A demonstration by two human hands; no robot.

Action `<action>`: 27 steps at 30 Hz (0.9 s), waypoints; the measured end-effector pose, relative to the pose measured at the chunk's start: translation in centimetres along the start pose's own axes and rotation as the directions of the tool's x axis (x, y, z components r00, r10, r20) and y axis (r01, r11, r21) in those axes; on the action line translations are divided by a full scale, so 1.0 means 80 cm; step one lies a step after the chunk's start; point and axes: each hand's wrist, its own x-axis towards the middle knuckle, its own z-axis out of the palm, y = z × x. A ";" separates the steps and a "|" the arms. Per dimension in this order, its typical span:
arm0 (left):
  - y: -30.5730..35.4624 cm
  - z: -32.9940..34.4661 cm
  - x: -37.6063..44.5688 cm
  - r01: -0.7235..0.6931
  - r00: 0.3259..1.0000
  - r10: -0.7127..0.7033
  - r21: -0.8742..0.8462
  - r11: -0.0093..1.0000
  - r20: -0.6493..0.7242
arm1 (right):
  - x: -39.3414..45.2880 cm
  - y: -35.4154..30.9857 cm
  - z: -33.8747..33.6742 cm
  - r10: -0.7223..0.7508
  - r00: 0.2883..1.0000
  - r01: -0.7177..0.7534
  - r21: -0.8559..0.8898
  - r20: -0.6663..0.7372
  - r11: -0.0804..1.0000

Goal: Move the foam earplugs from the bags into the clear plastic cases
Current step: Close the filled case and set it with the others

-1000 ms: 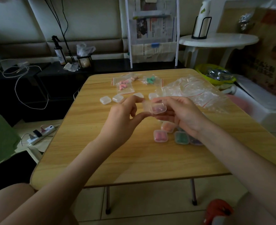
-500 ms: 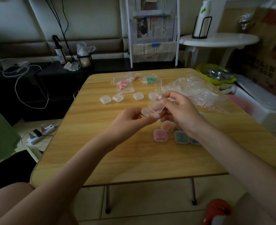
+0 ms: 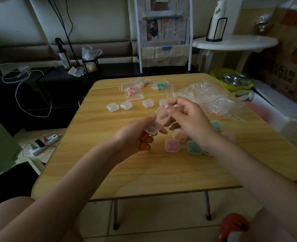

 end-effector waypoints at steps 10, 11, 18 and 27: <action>-0.001 -0.004 0.007 0.043 0.998 -0.059 -0.518 0.854 -0.015 | -0.024 -0.003 0.025 -0.313 0.937 0.348 -0.392 0.154 0.851; -0.001 -0.002 0.006 0.050 0.999 -0.053 -0.537 0.842 0.010 | -0.024 -0.001 0.028 -0.339 0.923 0.385 -0.435 0.182 0.814; -0.002 -0.003 0.004 0.051 0.998 -0.069 -0.613 0.788 -0.006 | -0.020 0.012 0.032 -0.366 0.895 0.446 -0.552 0.256 0.704; 0.006 0.002 0.003 0.024 0.999 -0.042 -0.701 0.712 -0.009 | -0.018 0.018 0.022 -0.546 0.799 0.578 -0.574 0.253 0.580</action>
